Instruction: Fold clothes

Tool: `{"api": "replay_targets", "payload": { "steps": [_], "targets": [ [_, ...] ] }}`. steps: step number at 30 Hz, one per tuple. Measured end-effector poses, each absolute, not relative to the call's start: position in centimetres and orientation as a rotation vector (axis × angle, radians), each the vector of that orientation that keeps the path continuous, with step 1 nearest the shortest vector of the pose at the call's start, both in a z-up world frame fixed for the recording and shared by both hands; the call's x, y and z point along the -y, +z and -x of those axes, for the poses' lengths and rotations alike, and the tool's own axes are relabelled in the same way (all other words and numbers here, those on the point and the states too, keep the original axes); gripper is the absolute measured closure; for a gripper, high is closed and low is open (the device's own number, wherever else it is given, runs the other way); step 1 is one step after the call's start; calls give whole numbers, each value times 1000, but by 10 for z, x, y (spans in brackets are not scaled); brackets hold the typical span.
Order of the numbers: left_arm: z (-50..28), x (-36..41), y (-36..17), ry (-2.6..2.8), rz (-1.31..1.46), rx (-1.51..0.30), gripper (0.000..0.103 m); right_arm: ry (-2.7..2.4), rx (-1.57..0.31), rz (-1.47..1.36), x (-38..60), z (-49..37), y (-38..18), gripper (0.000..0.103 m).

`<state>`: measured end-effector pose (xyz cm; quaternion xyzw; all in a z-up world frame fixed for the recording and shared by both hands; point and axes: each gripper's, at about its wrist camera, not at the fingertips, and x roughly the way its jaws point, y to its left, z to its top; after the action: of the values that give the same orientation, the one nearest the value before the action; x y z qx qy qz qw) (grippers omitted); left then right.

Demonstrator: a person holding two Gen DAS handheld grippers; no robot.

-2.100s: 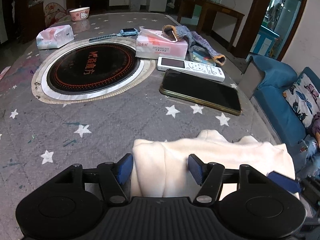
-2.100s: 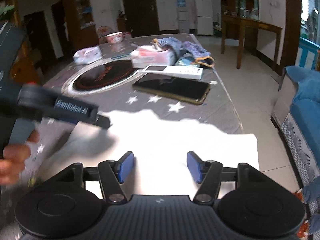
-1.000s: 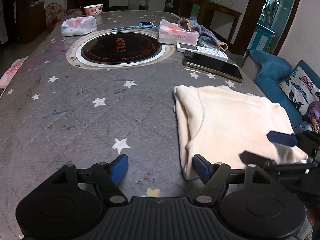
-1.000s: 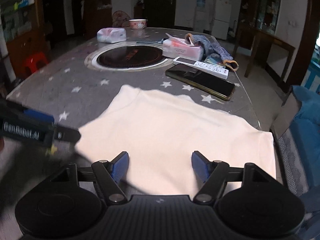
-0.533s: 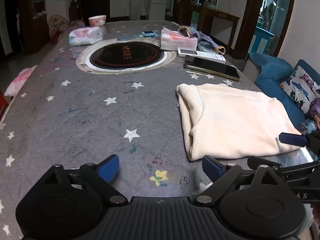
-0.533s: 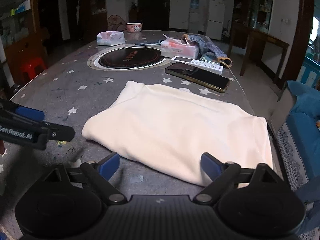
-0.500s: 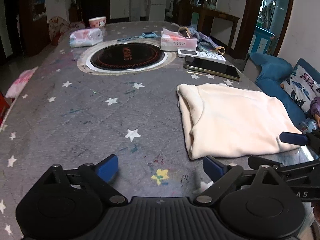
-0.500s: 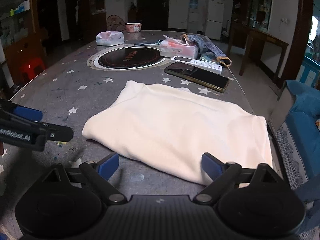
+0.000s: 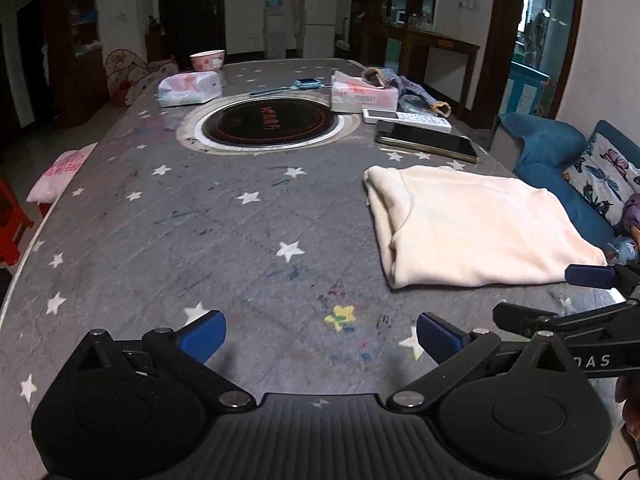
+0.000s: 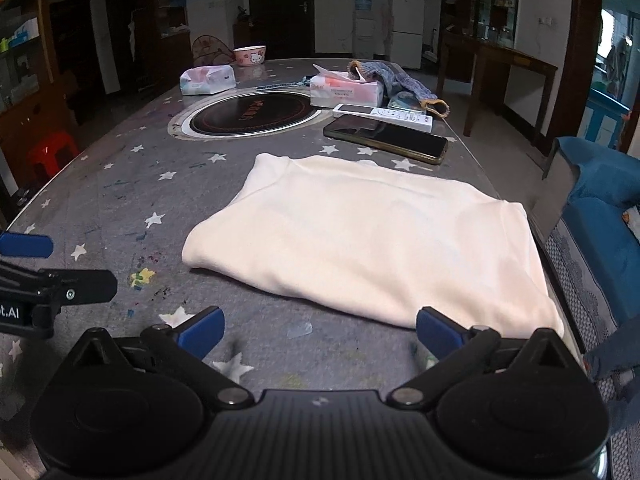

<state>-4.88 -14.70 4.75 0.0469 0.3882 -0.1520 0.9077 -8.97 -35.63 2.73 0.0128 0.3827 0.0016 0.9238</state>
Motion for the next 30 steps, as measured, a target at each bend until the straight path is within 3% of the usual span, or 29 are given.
{"api": "replay_targets", "payload": {
  "steps": [30],
  "targets": [
    [102, 136, 41, -294, -111, -773, 0, -84, -762, -12, 341, 139, 25, 0]
  ]
}}
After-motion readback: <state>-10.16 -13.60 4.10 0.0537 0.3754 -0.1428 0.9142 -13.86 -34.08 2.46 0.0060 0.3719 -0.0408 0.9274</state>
